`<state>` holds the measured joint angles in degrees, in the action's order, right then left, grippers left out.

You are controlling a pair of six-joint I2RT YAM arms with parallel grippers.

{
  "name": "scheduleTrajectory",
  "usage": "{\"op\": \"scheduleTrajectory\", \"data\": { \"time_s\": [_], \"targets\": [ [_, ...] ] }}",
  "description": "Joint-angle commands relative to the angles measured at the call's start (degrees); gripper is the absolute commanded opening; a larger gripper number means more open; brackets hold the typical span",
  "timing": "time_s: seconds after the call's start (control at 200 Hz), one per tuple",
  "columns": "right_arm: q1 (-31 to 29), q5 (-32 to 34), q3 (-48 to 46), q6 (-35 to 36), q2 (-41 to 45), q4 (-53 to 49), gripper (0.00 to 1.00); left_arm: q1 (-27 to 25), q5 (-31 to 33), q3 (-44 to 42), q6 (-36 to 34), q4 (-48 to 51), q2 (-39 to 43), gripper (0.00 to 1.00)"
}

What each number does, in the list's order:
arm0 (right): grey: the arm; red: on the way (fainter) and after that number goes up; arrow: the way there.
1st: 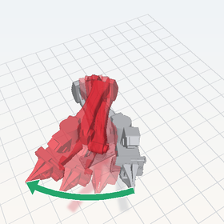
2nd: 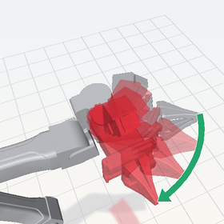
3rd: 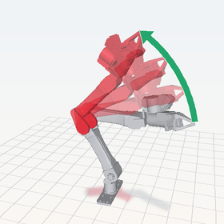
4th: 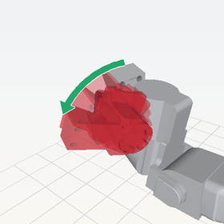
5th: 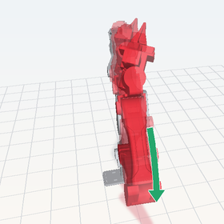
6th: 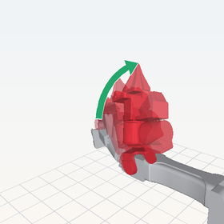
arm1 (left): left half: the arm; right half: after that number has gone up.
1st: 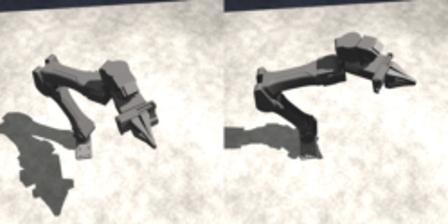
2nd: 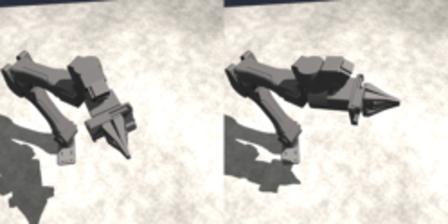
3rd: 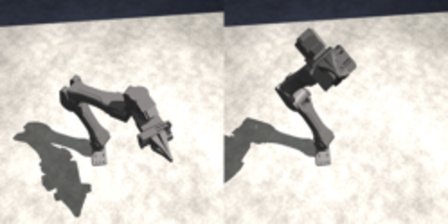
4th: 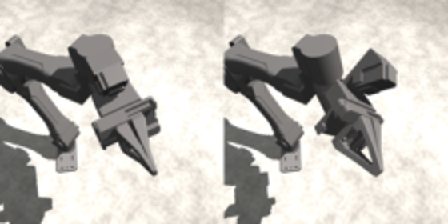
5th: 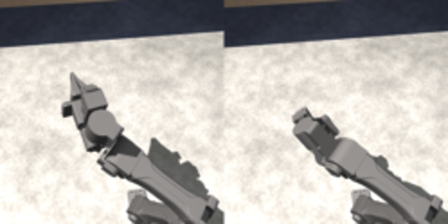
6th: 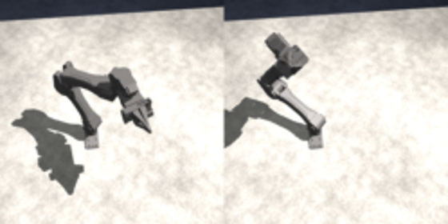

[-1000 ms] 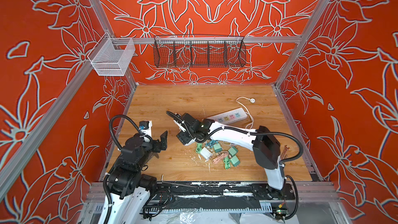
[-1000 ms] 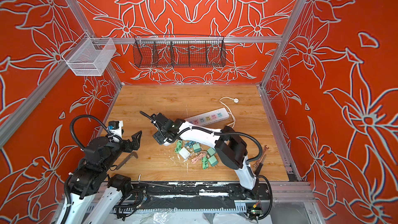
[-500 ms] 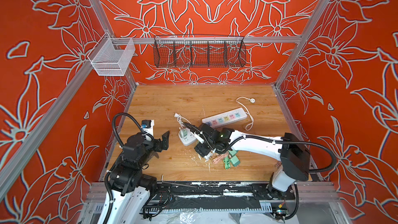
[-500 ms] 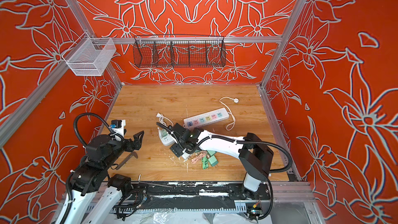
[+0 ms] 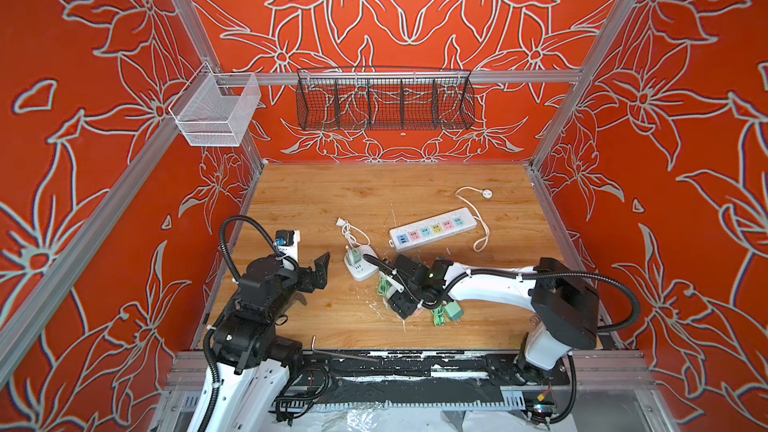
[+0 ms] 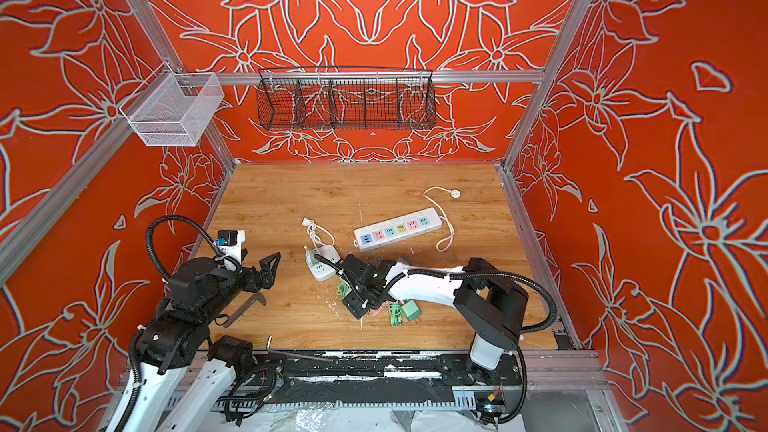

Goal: Insert the plug
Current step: 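Move the right gripper to the white charger with green cable and grasp it, then lift the white charger with the right gripper while the left gripper reaches toward it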

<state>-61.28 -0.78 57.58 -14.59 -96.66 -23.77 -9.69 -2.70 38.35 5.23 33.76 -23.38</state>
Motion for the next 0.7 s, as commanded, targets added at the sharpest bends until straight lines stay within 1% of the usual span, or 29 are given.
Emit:
{"op": "scheduleTrajectory", "data": {
  "time_s": [0.0,0.13,0.245,0.395,0.525,0.6,0.696],
  "targets": [
    [-0.56,1.49,0.37,-1.02,-1.87,1.55,0.70,0.29,-0.81,1.18,0.57,-1.40,-0.18,0.97],
    [-0.86,1.88,1.22,-0.80,-2.91,1.33,0.61,0.29,-1.16,1.16,0.65,-1.33,-0.10,0.97],
    [-1.21,1.82,1.22,-0.31,-3.26,1.11,0.57,0.31,-1.39,0.97,0.57,-1.65,0.01,0.97],
    [-1.63,1.91,1.63,-0.18,-3.06,0.66,0.46,0.29,-2.66,1.13,0.39,-1.94,0.08,0.97],
    [-1.98,2.38,1.39,0.13,-0.16,1.45,0.38,0.29,-6.80,0.99,0.06,-2.95,0.98,0.97],
    [-2.16,2.44,1.10,0.99,2.22,2.49,0.34,0.36,-10.76,1.20,-0.14,-3.65,1.34,0.97],
    [-2.42,2.59,0.03,2.59,6.25,4.91,0.31,0.29,-15.30,2.22,0.04,-3.76,0.67,0.97]
  ]
}}
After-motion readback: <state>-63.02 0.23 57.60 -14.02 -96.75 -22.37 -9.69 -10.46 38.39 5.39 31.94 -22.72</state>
